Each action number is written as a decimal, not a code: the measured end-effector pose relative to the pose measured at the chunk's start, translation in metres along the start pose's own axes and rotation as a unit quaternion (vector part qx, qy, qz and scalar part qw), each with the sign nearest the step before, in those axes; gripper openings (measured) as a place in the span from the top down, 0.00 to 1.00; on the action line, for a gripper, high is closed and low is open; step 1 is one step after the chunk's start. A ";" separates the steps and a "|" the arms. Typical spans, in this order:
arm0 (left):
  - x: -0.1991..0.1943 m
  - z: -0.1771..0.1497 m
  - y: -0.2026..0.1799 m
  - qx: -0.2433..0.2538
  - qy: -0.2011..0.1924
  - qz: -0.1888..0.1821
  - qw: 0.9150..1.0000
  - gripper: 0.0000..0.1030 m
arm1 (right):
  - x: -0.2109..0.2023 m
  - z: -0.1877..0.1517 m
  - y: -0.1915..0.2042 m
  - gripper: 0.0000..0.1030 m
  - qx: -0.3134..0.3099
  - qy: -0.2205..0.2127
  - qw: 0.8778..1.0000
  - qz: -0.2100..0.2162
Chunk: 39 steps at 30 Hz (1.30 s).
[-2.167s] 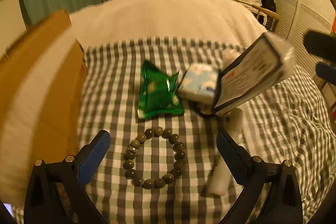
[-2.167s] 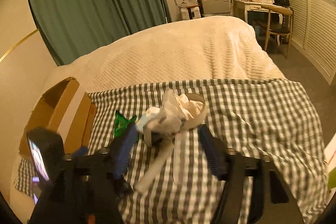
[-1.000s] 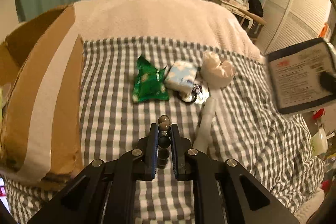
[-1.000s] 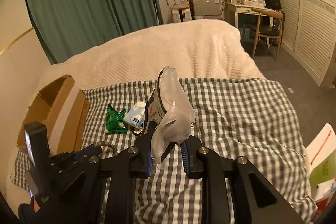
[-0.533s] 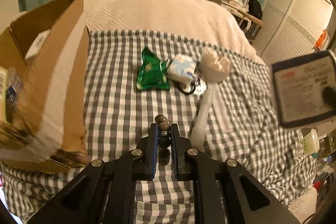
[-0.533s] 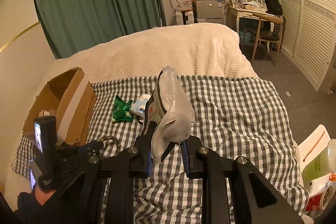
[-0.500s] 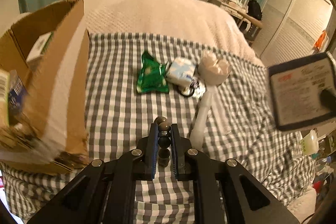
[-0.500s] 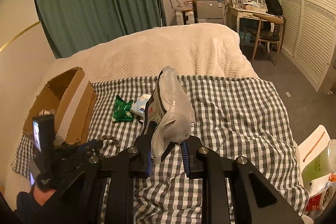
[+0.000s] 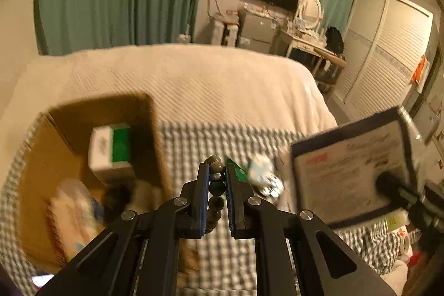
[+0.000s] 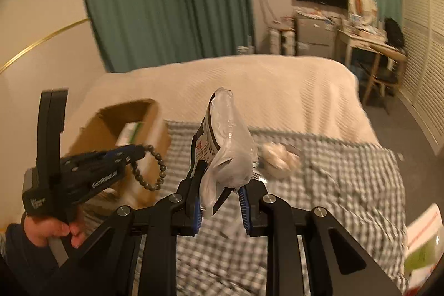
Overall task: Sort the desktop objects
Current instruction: 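Carry the bead bracelet and plastic bag into the cardboard box and release, then move both grippers back over the remaining items on the bed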
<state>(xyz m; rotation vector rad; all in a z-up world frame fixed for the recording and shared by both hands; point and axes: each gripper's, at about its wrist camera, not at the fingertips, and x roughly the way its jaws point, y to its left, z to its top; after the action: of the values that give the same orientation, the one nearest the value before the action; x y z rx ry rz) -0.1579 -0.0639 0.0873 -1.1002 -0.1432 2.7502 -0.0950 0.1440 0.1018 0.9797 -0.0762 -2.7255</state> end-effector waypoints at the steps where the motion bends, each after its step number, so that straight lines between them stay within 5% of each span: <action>1: -0.004 0.008 0.010 0.001 -0.004 0.009 1.000 0.89 | 0.004 0.007 0.012 0.80 -0.004 0.000 1.000 0.015; 7: -0.010 0.026 0.068 -0.011 -0.011 0.043 0.999 0.89 | 0.044 0.032 0.087 0.80 -0.036 0.016 0.995 0.087; 13: 0.002 0.020 0.125 -0.029 0.002 0.085 0.996 0.89 | 0.108 0.025 0.151 0.80 -0.072 0.062 0.990 0.108; 17: 0.019 0.006 0.145 -0.027 0.021 0.111 0.993 0.87 | 0.138 0.015 0.170 0.70 -0.081 0.082 0.988 0.103; 19: 0.022 0.002 0.150 -0.030 0.024 0.124 0.992 0.73 | 0.145 0.012 0.171 0.57 -0.078 0.084 0.988 0.102; 21: 0.024 0.001 0.151 -0.033 0.026 0.137 0.990 0.27 | 0.145 0.011 0.167 0.47 -0.076 0.079 0.989 0.099; 25: 0.010 0.001 0.137 -0.034 0.003 0.148 0.988 0.20 | 0.132 0.016 0.154 0.43 -0.064 0.061 0.991 0.097; 30: -0.008 0.008 0.105 -0.047 0.000 0.117 0.992 0.19 | 0.093 0.026 0.117 0.43 -0.041 0.028 0.996 0.074; 39: -0.029 0.008 -0.012 -0.011 -0.022 0.046 0.999 0.05 | -0.003 0.019 0.019 0.43 0.019 -0.019 1.000 -0.003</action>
<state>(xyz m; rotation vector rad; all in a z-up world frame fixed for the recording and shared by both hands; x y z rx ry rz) -0.1408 -0.0582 0.1146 -1.0779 -0.1321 2.8632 -0.1012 0.1256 0.1211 0.9398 -0.1322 -2.7587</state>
